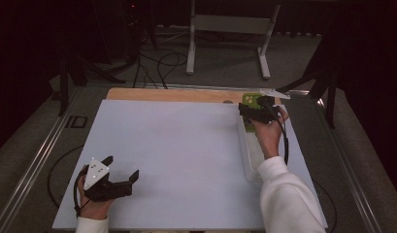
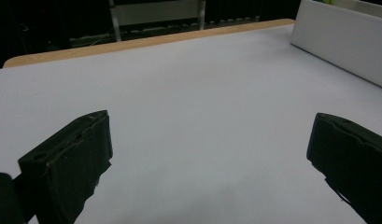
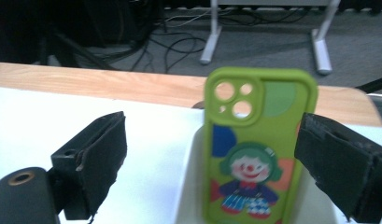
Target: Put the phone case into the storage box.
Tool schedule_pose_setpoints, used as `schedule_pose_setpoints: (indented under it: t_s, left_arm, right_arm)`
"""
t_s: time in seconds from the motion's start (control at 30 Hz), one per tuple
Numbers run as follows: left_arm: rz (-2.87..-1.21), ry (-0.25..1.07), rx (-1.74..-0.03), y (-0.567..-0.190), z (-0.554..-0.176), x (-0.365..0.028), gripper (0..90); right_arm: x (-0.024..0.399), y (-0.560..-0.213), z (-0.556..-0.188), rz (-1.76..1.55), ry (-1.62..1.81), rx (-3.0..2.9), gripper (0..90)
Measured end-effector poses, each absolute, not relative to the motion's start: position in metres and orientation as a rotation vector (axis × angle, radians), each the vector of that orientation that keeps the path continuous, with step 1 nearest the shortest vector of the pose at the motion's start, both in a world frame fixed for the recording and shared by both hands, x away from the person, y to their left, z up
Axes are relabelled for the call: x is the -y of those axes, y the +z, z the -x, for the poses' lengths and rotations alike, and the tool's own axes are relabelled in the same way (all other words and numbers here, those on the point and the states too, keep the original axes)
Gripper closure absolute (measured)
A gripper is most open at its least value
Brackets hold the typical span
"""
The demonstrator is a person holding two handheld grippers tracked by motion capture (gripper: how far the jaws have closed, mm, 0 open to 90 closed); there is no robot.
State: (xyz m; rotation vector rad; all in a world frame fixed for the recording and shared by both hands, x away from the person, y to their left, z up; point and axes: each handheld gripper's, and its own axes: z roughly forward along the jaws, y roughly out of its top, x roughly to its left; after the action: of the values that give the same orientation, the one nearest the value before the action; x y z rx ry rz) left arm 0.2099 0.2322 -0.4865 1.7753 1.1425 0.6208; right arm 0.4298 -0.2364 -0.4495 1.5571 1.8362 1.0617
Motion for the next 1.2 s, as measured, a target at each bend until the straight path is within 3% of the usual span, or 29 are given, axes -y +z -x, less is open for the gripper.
schedule_pose_setpoints:
  t_s: [1.2]
  left_arm:
    - [-1.788, 0.599, -1.142, -0.487, -0.212, -0.231, 1.0]
  right_arm:
    - [0.236, -0.436, -0.321, -1.317, 1.187, -2.015, 8.9]
